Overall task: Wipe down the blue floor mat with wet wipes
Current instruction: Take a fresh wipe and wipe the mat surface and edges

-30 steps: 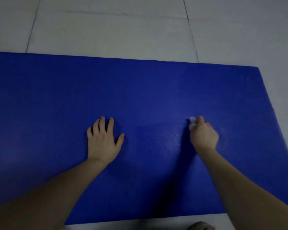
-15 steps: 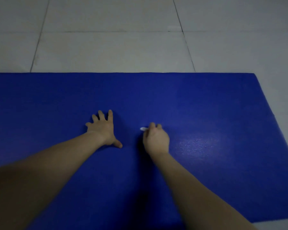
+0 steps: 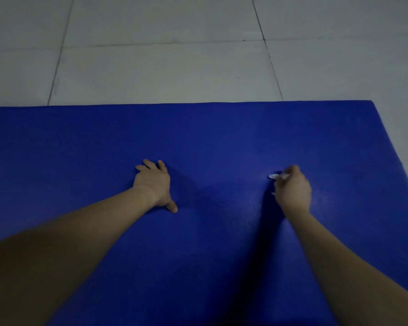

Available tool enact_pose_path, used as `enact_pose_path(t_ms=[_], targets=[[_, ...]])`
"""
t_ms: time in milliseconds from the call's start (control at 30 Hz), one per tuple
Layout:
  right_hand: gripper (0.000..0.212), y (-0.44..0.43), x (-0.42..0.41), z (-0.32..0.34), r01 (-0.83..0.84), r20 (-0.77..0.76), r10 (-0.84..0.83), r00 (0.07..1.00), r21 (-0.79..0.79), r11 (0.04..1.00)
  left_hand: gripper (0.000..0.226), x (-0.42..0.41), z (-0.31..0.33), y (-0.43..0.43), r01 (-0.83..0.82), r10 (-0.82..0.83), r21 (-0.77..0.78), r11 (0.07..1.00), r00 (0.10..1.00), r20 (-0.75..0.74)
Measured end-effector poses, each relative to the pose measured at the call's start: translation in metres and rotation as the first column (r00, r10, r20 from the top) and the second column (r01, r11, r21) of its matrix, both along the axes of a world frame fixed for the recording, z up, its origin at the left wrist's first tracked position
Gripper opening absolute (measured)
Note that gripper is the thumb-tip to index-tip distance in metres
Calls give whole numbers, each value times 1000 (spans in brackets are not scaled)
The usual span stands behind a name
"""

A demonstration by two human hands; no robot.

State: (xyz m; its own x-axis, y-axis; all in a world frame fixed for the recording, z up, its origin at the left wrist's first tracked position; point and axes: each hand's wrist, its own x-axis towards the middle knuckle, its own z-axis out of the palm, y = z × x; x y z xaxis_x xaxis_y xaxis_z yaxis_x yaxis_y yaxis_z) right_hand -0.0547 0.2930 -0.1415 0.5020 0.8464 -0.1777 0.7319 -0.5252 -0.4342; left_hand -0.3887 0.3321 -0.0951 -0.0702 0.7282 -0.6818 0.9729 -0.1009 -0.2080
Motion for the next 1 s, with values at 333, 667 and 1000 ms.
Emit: enact_pose_path(t_ms=[333,667,1000], targets=[[38,21,-43,-3,88,-85,-82,993,67,994,163,9,0,4,-70,69,40,997,997,17],[11,14,-195,2,-504,-53,502,863,-39,863,162,8,-2,0,-76,74,74,994,997,22],[23,42,-18,0,-82,143,98,985,-112,990,162,4,-2,-2,-57,53,101,993,998,40]])
